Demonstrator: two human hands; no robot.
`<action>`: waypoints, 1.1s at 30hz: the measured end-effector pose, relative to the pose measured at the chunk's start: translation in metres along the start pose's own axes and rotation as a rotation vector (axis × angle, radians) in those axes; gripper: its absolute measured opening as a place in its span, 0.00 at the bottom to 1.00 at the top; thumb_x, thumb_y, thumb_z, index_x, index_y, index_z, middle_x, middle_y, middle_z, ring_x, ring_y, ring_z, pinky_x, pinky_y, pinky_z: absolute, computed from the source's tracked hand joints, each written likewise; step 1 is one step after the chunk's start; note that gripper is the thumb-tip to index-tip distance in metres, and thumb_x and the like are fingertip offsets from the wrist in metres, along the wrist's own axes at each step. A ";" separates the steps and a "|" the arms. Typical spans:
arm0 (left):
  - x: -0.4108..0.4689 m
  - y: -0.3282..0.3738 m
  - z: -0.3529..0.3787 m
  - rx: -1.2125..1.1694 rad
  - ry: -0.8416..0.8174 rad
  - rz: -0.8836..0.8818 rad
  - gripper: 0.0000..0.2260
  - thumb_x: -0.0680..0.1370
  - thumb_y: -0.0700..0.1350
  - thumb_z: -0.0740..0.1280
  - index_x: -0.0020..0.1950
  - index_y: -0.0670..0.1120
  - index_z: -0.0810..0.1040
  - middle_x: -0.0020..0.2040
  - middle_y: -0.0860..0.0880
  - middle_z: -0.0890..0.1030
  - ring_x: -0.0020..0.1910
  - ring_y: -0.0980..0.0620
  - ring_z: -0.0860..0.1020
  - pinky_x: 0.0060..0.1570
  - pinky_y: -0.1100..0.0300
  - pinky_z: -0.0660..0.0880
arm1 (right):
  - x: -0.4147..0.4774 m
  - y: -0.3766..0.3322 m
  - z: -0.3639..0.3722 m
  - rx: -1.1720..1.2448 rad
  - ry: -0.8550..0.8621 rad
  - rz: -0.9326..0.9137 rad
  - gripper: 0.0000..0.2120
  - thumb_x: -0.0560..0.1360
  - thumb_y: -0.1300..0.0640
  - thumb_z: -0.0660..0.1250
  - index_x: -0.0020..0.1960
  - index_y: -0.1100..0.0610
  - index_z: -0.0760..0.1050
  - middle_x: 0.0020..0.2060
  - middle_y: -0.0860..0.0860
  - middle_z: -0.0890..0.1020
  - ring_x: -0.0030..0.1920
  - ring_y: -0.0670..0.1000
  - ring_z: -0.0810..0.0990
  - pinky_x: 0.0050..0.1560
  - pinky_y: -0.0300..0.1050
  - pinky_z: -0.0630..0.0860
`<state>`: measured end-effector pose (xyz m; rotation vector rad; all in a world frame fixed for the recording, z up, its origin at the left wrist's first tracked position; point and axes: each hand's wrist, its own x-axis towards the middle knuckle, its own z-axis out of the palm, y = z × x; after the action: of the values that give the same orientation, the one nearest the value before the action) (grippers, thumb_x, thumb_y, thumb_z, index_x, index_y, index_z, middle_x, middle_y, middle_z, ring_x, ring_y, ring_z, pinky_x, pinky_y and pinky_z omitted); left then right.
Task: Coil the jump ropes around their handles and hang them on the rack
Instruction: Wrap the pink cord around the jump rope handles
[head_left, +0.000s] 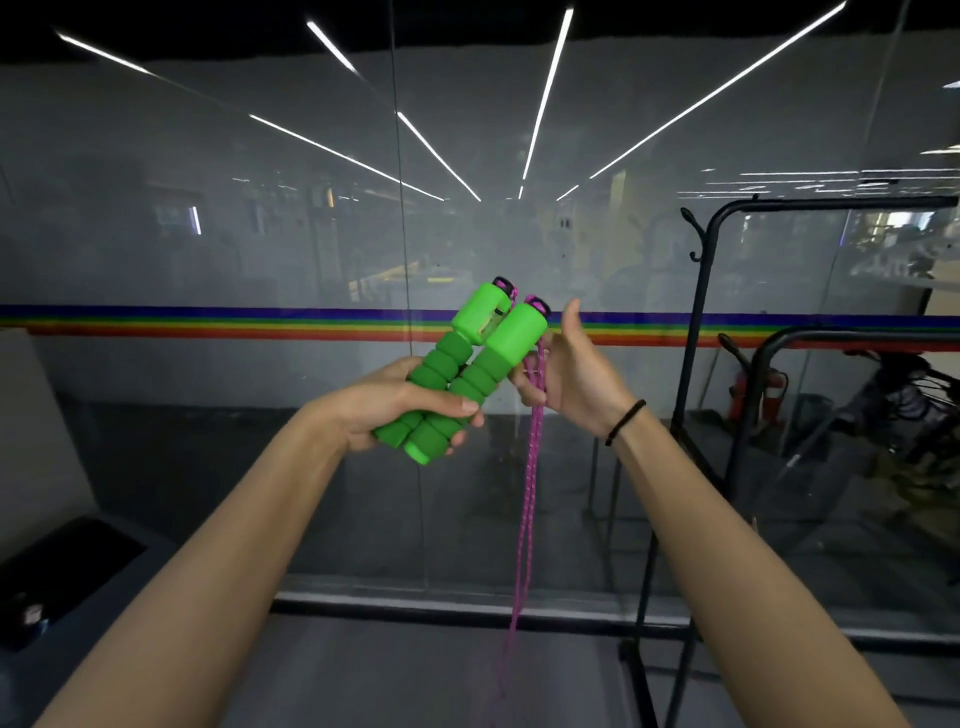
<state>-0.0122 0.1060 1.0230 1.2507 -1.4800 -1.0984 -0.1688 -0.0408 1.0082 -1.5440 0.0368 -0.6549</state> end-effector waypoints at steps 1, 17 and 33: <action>-0.002 0.000 -0.001 -0.012 0.012 0.002 0.15 0.68 0.37 0.69 0.54 0.38 0.75 0.39 0.45 0.81 0.32 0.49 0.78 0.33 0.57 0.77 | -0.004 0.006 -0.001 0.019 0.020 -0.005 0.30 0.77 0.38 0.41 0.49 0.58 0.73 0.27 0.49 0.74 0.22 0.45 0.66 0.25 0.35 0.65; -0.015 -0.038 0.004 0.015 0.182 -0.157 0.08 0.71 0.38 0.71 0.49 0.44 0.79 0.41 0.46 0.84 0.36 0.50 0.82 0.37 0.60 0.80 | -0.050 0.061 0.049 -1.160 0.186 0.253 0.12 0.80 0.54 0.52 0.49 0.57 0.72 0.45 0.60 0.80 0.48 0.58 0.78 0.52 0.49 0.74; -0.014 -0.064 0.027 0.878 -0.061 -0.093 0.13 0.65 0.45 0.77 0.45 0.45 0.78 0.34 0.56 0.76 0.30 0.63 0.72 0.33 0.67 0.68 | -0.043 -0.011 0.052 -1.218 -0.300 0.145 0.12 0.72 0.47 0.69 0.42 0.57 0.82 0.34 0.52 0.81 0.32 0.44 0.74 0.37 0.39 0.69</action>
<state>-0.0238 0.1161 0.9534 1.8885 -2.0637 -0.5223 -0.1867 0.0248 1.0053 -2.7613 0.3722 -0.2384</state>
